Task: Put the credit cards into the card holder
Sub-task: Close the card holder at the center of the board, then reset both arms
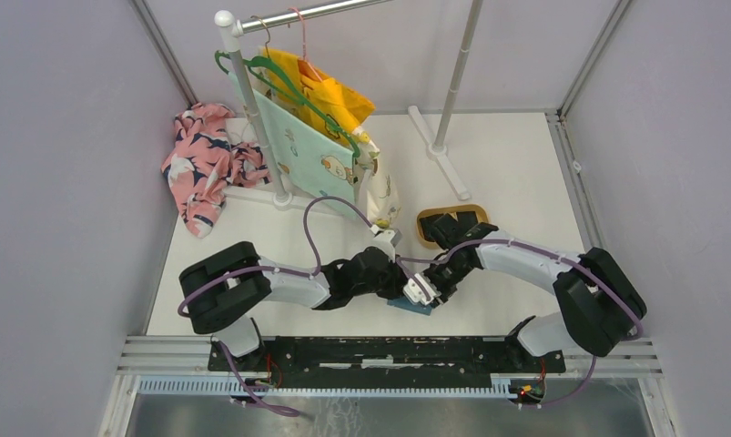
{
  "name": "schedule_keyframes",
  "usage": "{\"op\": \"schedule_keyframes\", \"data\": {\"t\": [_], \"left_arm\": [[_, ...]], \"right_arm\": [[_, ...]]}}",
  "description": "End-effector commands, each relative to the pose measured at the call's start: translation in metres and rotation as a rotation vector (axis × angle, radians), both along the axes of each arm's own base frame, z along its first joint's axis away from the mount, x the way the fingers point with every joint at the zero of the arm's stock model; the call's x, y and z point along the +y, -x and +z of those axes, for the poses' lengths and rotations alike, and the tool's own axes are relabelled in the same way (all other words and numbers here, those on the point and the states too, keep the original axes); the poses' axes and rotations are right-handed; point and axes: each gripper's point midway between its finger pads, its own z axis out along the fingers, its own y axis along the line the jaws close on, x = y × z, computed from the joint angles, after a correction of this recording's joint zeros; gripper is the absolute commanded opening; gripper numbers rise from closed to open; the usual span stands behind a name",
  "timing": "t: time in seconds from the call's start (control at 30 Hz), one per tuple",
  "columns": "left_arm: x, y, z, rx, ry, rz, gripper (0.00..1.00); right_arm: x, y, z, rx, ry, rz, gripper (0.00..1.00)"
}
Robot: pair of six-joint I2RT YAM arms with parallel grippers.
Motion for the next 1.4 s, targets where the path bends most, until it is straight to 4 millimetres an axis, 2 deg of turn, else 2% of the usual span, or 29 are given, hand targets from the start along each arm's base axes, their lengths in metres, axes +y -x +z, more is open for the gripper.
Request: {"op": "schedule_keyframes", "data": {"t": [0.0,0.1,0.2,0.3,0.4,0.43,0.47,0.5,0.53,0.57,0.63,0.67,0.73,0.8,0.93,1.03,1.17,1.37], "left_arm": [[0.098,0.036,-0.088,0.122,-0.468,-0.009,0.02],[0.066,0.024,-0.047,0.064,-0.319,-0.014,0.06],[0.037,0.01,0.013,-0.032,-0.14,-0.013,0.32],[0.026,0.003,0.071,-0.137,0.003,-0.026,0.53],[0.034,0.003,0.107,-0.221,0.055,-0.04,0.6],[0.043,0.002,0.114,-0.245,0.055,-0.025,0.61],[0.053,-0.001,0.12,-0.276,0.047,0.009,0.63],[0.065,-0.004,0.125,-0.303,0.033,0.042,0.65],[0.08,-0.008,0.131,-0.334,0.016,0.086,0.69],[0.095,-0.012,0.138,-0.363,-0.001,0.129,0.75],[0.126,-0.017,0.165,-0.437,0.001,0.215,0.94],[0.139,-0.019,0.176,-0.469,-0.002,0.25,0.99],[0.163,-0.024,0.204,-0.527,-0.002,0.325,1.0],[0.181,-0.027,0.241,-0.574,0.008,0.386,1.0],[0.2,-0.031,0.286,-0.631,-0.049,0.414,1.0],[0.212,-0.036,0.302,-0.66,-0.126,0.443,1.0],[0.223,-0.035,0.321,-0.699,-0.125,0.456,1.0],[0.23,-0.034,0.334,-0.743,-0.094,0.469,1.0]], "right_arm": [[-0.021,0.03,0.028,0.127,-0.013,0.048,0.42],[-0.028,0.019,0.043,0.089,-0.012,0.005,0.48],[-0.039,-0.006,0.057,0.021,-0.033,-0.125,0.55],[-0.054,-0.042,0.077,-0.056,-0.063,-0.337,0.61],[-0.079,-0.097,0.107,-0.17,-0.109,-0.695,0.71],[-0.093,-0.118,0.123,-0.231,-0.141,-0.826,0.8],[-0.111,-0.135,0.138,-0.254,-0.179,-1.0,0.91],[-0.13,-0.156,0.161,-0.294,-0.265,-1.201,0.98],[-0.158,-0.17,0.185,-0.362,-0.335,-1.405,0.98],[-0.181,-0.176,0.203,-0.385,-0.4,-1.568,0.98],[-0.195,-0.17,0.24,-0.425,-0.521,-1.666,0.98],[-0.195,-0.165,0.254,-0.418,-0.564,-1.686,0.98],[-0.19,-0.152,0.284,-0.404,-0.645,-1.673,0.98],[-0.188,-0.138,0.317,-0.381,-0.774,-1.697,0.98],[-0.202,-0.125,0.354,-0.336,-0.93,-1.829,0.98],[-0.213,-0.117,0.368,-0.37,-0.971,-1.881,0.98],[-0.214,-0.107,0.38,-0.411,-0.968,-1.859,0.98],[-0.21,-0.106,0.378,-0.432,-0.929,-1.82,0.98]]}}
